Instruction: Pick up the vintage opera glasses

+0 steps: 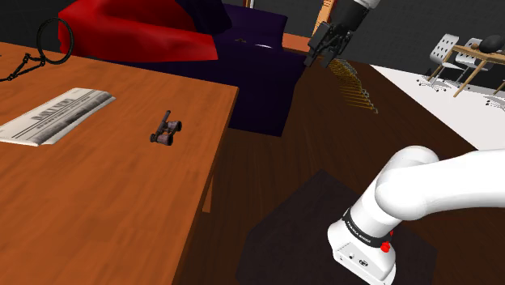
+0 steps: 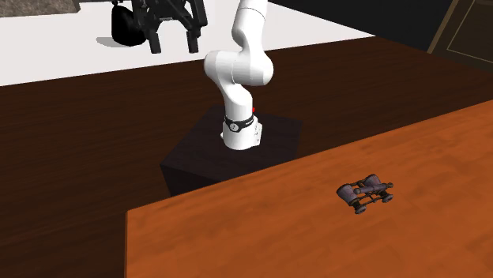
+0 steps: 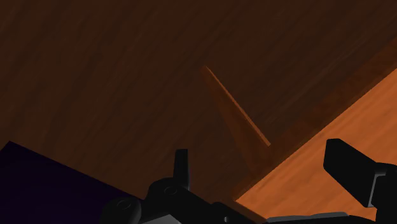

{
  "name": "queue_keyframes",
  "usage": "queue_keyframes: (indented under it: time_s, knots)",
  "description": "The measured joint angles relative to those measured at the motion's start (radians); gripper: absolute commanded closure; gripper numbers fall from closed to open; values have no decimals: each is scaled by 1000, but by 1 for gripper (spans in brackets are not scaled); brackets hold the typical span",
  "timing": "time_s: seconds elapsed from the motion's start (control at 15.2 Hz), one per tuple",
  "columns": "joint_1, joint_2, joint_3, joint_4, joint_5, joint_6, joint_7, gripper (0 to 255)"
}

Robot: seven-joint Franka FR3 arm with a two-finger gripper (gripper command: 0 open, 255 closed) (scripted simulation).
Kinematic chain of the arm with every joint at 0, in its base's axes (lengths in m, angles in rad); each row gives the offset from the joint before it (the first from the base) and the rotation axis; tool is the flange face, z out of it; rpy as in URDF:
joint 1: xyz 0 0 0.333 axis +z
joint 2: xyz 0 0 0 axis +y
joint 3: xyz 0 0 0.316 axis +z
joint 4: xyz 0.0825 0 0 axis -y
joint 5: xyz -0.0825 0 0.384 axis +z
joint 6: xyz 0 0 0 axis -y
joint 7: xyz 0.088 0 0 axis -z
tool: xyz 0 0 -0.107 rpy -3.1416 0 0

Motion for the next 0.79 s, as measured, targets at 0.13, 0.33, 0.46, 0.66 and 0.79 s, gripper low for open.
queue_keyframes:
  time_s: [0.13, 0.33, 0.46, 0.66, 0.79]
  knots:
    - [3, 7, 11, 1, 3, 5, 10, 0]
    - [17, 47, 73, 8, 17, 33, 63, 0]
    - [27, 73, 119, 20, 25, 43, 105, 0]
    - [39, 127, 188, 45, 32, 65, 167, 0]
    - [47, 183, 242, 79, 36, 82, 219, 0]
